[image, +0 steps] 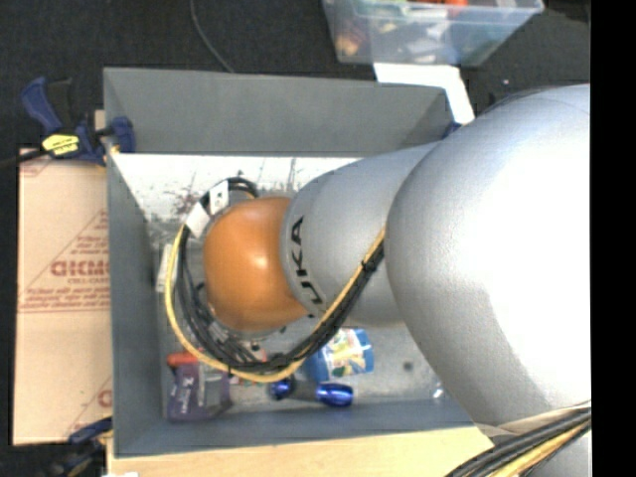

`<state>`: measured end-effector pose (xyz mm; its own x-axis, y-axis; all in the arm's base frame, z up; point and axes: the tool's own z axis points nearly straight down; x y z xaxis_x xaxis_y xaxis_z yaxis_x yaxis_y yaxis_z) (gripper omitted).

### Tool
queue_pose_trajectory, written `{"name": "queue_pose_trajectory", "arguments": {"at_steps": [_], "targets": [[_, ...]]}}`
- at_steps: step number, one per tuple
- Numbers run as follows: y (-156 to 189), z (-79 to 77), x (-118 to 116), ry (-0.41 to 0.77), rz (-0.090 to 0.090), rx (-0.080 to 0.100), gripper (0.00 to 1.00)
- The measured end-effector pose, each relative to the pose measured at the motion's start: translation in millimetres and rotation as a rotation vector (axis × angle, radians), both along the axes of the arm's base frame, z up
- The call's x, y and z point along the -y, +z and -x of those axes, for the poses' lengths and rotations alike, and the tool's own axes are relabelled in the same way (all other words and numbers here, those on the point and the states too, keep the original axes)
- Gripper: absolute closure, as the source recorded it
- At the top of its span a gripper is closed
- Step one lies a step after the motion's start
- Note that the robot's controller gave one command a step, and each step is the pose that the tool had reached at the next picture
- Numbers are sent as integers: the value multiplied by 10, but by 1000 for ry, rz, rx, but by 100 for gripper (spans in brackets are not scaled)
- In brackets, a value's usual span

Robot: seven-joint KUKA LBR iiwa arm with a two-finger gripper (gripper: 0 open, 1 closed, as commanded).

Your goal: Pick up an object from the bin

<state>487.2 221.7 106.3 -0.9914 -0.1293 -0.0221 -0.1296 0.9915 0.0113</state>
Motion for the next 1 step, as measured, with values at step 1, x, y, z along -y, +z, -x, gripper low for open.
{"name": "queue_pose_trajectory", "arguments": {"at_steps": [1], "targets": [[413,4,4,-2,1,-3,100]]}}
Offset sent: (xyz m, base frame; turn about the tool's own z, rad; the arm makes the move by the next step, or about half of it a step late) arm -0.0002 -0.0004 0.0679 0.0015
